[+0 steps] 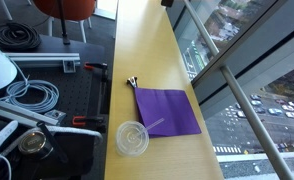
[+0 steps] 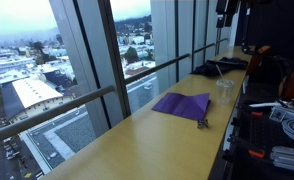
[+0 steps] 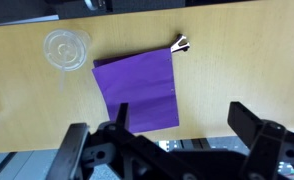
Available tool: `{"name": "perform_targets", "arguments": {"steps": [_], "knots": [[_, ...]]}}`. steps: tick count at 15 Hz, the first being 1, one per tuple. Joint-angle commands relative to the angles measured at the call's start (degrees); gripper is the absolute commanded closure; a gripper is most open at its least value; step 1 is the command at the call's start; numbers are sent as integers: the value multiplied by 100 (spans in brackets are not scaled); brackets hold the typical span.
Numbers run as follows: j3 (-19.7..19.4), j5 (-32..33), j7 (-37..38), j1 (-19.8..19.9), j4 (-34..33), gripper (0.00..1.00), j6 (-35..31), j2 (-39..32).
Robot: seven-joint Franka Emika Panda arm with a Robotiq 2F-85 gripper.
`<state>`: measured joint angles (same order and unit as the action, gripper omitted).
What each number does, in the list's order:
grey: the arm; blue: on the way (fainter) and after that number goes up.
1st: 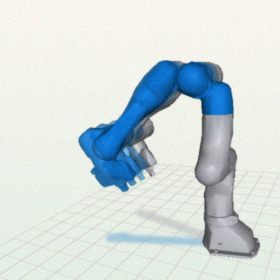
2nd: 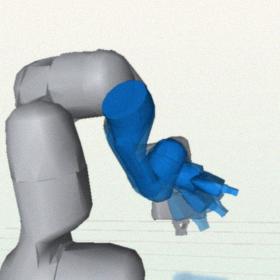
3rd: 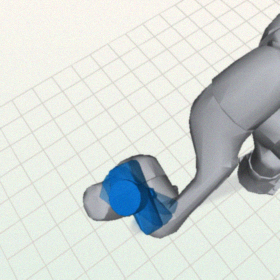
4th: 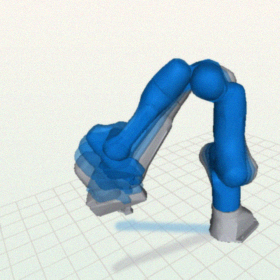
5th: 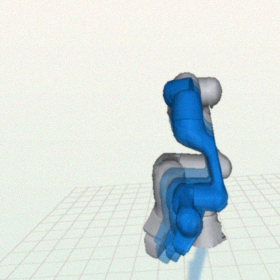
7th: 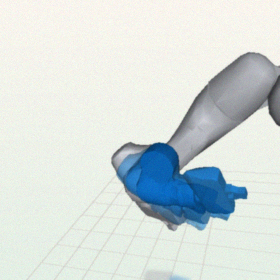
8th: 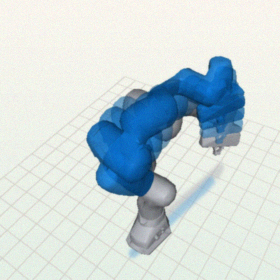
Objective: Open the folder
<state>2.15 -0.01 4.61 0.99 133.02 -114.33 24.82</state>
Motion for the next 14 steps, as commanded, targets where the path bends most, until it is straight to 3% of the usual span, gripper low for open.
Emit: {"name": "perform_targets", "arguments": {"steps": [1, 7, 14], "knots": [[-481, -840, -922, -252, -340, 0, -308, -590], [-1115, -1682, -3041, -124, -987, 0, -366, -1802], [-1144, -1985, -4354, 544, -1828, 0, -282, -3459]]}}
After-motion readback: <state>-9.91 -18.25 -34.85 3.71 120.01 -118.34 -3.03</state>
